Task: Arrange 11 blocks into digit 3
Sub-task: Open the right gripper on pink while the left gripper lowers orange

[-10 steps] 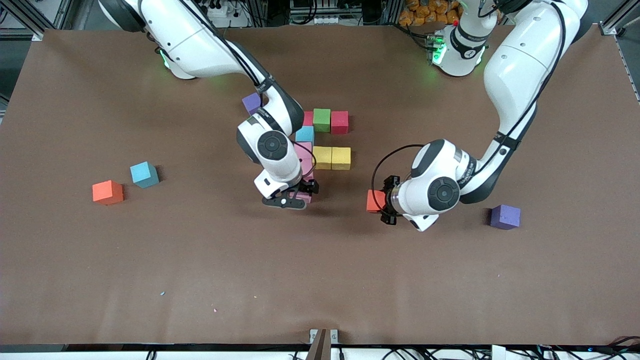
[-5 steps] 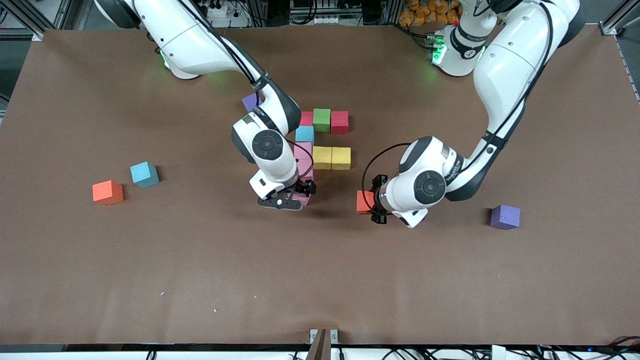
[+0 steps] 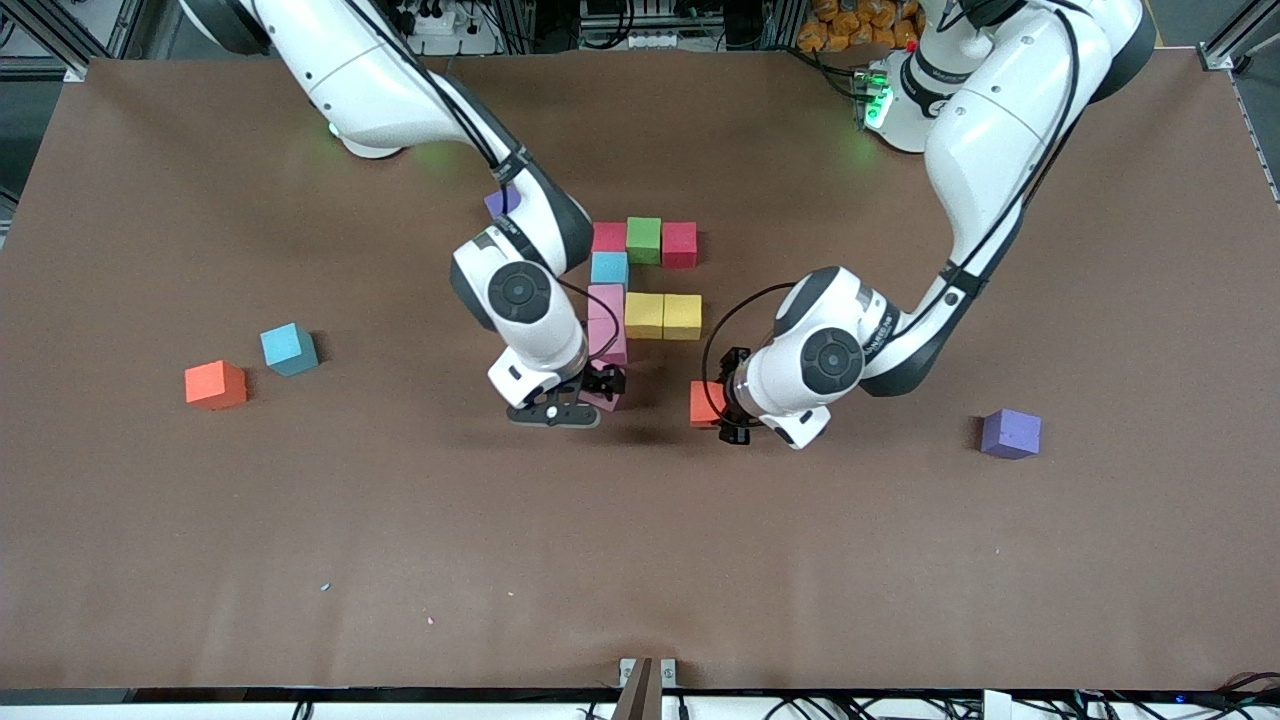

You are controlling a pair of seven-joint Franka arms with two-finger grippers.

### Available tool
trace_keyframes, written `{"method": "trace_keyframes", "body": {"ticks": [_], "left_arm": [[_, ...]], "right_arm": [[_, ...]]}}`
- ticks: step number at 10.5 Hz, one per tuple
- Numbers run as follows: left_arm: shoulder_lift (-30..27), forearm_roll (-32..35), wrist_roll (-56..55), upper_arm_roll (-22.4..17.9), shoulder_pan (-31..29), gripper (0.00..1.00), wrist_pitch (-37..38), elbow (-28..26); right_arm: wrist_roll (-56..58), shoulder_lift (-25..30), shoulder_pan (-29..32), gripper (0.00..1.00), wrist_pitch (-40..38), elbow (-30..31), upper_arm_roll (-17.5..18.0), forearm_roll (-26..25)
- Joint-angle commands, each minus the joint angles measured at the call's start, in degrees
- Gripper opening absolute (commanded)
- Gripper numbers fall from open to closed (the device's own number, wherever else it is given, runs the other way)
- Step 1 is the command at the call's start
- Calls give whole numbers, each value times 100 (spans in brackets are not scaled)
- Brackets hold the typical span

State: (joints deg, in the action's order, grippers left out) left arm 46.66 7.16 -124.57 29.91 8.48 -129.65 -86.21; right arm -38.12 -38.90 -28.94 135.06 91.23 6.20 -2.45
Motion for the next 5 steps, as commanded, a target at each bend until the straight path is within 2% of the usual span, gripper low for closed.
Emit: {"method": "trace_keyframes", "body": {"ticks": [1, 5], "left_arm": [[88, -74, -252, -519, 635, 2, -122, 253], [212, -92, -252, -591, 892, 2, -377, 447]], "right_arm": [[253, 102, 143, 100, -41, 140, 39, -72], [657, 102, 240, 100, 55, 324, -128, -221]]}}
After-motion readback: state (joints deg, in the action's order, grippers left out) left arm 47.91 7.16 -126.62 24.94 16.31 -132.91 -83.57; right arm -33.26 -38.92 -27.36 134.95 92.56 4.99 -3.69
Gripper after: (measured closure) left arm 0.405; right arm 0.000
